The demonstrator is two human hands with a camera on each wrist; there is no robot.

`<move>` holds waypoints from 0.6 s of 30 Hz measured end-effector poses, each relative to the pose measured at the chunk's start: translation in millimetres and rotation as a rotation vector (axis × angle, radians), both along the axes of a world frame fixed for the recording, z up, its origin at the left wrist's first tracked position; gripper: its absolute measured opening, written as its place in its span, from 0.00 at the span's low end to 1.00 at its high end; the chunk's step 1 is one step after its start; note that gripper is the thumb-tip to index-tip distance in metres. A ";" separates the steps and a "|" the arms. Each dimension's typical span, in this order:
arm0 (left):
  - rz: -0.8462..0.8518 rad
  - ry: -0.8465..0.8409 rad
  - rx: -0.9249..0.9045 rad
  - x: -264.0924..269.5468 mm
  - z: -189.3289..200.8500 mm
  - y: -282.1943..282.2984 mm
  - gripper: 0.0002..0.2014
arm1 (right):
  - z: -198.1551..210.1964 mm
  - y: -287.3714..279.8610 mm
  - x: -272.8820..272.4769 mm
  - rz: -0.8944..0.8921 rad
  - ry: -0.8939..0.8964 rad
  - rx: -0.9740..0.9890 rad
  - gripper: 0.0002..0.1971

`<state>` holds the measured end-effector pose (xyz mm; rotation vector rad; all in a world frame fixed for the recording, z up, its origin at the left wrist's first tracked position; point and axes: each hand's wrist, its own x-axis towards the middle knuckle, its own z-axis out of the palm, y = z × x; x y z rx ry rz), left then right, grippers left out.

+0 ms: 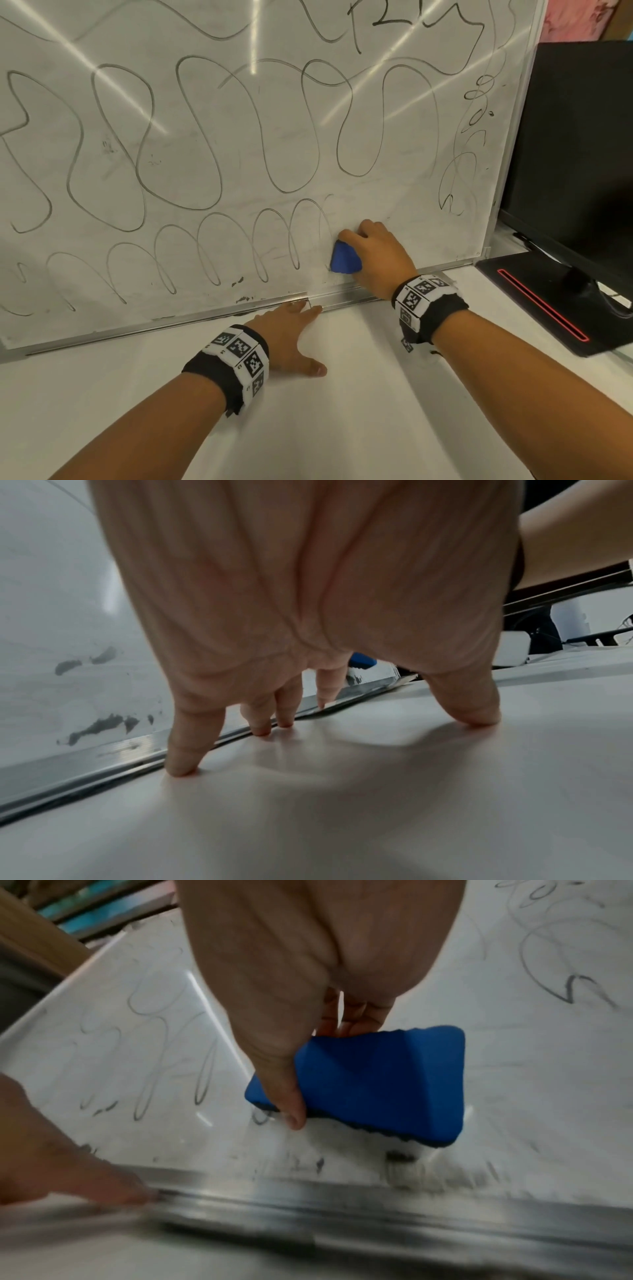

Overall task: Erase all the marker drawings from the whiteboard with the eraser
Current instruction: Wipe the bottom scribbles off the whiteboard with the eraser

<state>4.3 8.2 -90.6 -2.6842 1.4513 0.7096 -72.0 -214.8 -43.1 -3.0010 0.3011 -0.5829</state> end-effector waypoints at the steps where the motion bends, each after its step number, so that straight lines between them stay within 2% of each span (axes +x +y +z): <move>1: 0.003 -0.002 -0.010 1.1 -1.0 1.7 0.61 | 4.8 2.8 3.5 0.001 -0.020 0.021 0.31; 8: 0.046 -0.069 -0.021 6.7 4.3 29.7 0.56 | 47.4 4.7 15.8 -0.022 -0.263 0.142 0.32; 10: 0.076 -0.086 -0.020 5.1 6.6 32.3 0.57 | 43.3 12.6 15.4 -0.027 -0.245 0.152 0.32; 15: 0.161 -0.056 -0.017 2.4 1.8 37.0 0.60 | 18.1 24.8 6.5 -0.073 -0.060 0.180 0.31; 18: 0.180 -0.066 -0.002 1.0 -1.8 39.8 0.60 | 33.1 27.2 14.2 -0.109 -0.121 0.214 0.31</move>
